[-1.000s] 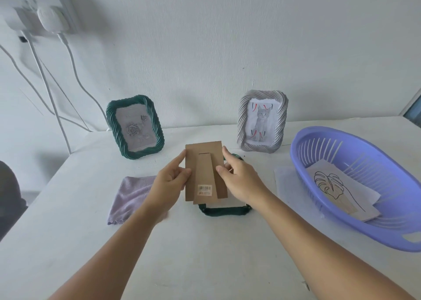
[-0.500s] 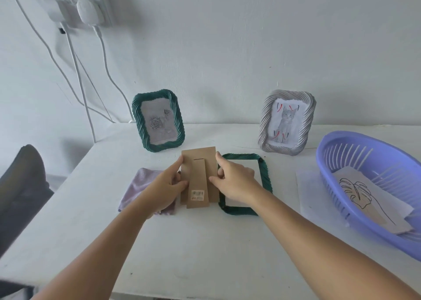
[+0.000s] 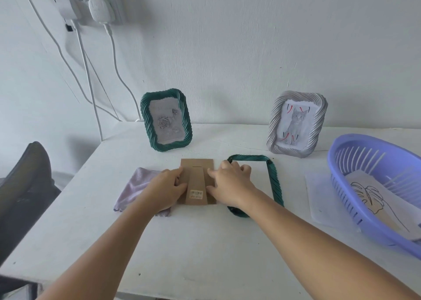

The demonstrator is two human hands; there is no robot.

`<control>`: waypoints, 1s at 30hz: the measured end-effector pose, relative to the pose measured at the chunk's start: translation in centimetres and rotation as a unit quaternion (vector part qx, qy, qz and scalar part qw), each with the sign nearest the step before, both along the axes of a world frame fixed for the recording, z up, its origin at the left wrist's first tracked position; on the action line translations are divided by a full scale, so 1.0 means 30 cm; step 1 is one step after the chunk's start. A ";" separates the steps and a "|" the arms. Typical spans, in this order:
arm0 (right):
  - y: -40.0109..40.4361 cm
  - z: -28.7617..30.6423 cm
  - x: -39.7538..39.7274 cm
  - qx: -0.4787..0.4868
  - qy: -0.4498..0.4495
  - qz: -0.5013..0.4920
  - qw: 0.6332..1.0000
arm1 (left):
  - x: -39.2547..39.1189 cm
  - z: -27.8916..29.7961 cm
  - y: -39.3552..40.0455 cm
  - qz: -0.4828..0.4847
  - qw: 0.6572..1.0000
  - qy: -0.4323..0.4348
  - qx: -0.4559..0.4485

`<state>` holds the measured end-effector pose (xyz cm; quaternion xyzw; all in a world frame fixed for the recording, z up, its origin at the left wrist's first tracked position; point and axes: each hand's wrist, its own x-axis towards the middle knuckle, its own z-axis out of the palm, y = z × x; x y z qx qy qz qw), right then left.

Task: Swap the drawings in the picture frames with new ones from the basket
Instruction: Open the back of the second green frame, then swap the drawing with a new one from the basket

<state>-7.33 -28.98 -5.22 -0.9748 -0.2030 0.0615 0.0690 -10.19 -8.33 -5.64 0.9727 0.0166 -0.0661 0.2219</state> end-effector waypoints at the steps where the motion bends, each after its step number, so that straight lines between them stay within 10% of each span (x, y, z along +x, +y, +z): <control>1: -0.002 -0.003 -0.001 -0.009 -0.002 0.002 1.000 | 0.000 0.003 -0.008 0.000 1.000 0.004 0.018; 30: -0.386 -0.008 -0.060 0.107 -0.062 -0.191 0.974 | 0.079 0.024 -0.356 -0.055 0.998 -0.041 0.000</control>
